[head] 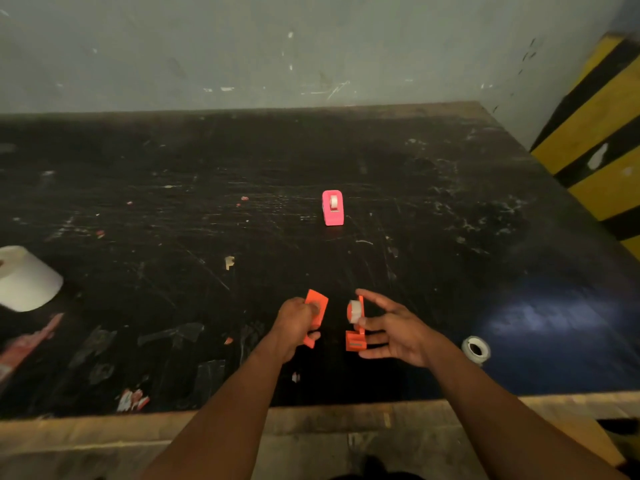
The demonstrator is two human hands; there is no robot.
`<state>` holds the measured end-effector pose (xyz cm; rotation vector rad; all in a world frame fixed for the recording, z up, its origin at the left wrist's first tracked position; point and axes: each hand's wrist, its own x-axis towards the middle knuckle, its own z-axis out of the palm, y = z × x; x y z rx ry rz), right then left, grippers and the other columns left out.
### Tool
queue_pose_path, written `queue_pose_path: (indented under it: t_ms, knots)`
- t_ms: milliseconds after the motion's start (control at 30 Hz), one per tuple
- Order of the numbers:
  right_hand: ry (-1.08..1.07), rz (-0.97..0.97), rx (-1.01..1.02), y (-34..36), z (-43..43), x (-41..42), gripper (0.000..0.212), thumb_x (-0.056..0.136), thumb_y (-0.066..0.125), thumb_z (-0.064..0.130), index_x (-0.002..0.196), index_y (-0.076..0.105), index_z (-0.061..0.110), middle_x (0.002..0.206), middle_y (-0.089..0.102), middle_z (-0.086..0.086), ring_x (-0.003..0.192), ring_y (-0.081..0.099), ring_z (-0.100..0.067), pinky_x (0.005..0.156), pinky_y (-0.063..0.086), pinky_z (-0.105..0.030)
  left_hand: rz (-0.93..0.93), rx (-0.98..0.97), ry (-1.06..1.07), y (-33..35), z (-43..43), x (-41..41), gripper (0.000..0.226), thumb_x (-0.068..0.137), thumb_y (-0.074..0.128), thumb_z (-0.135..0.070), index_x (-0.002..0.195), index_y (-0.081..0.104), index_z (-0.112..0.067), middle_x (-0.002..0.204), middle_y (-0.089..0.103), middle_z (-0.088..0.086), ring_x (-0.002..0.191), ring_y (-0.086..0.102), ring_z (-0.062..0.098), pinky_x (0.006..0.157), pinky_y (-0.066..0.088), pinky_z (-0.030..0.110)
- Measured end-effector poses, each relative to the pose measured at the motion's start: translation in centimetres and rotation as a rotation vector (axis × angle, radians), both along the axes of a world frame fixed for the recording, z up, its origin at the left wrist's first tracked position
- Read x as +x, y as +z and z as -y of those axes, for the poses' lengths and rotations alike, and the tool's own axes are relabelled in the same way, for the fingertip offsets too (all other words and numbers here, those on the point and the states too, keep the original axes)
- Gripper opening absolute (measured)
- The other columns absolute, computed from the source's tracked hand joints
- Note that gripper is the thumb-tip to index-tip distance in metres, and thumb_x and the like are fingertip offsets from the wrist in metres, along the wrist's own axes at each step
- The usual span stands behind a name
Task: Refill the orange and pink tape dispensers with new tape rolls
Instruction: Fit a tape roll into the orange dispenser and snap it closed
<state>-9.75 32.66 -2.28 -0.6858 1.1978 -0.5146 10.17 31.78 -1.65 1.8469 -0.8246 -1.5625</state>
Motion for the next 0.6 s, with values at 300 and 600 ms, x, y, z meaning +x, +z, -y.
queue_pose_path:
  t_ms: [300, 600]
  knots:
    - [0.058, 0.025, 0.010, 0.1, 1.7, -0.5, 0.056, 0.088, 0.062, 0.001, 0.117, 0.060, 0.049, 0.116, 0.068, -0.015, 0.094, 0.073, -0.033, 0.070, 0.060, -0.046, -0.038, -0.003, 0.036, 1.7, 0.1, -0.4, 0.018, 0.094, 0.051, -0.032, 0.108, 0.062, -0.027, 0.081, 0.063, 0.004, 0.045, 0.041, 0.007, 0.040, 0.027, 0.017]
    - [0.057, 0.030, 0.009, 0.5, 3.0, -1.5, 0.056, 0.087, 0.064, 0.002, 0.115, 0.060, 0.050, 0.115, 0.068, -0.015, 0.094, 0.073, -0.033, 0.071, 0.060, -0.046, -0.174, 0.104, 0.064, 2.2, 1.2, -0.9, 0.024, 0.093, 0.051, -0.036, 0.096, 0.061, -0.014, 0.076, 0.058, 0.005, 0.057, 0.044, 0.011, 0.050, 0.035, 0.024]
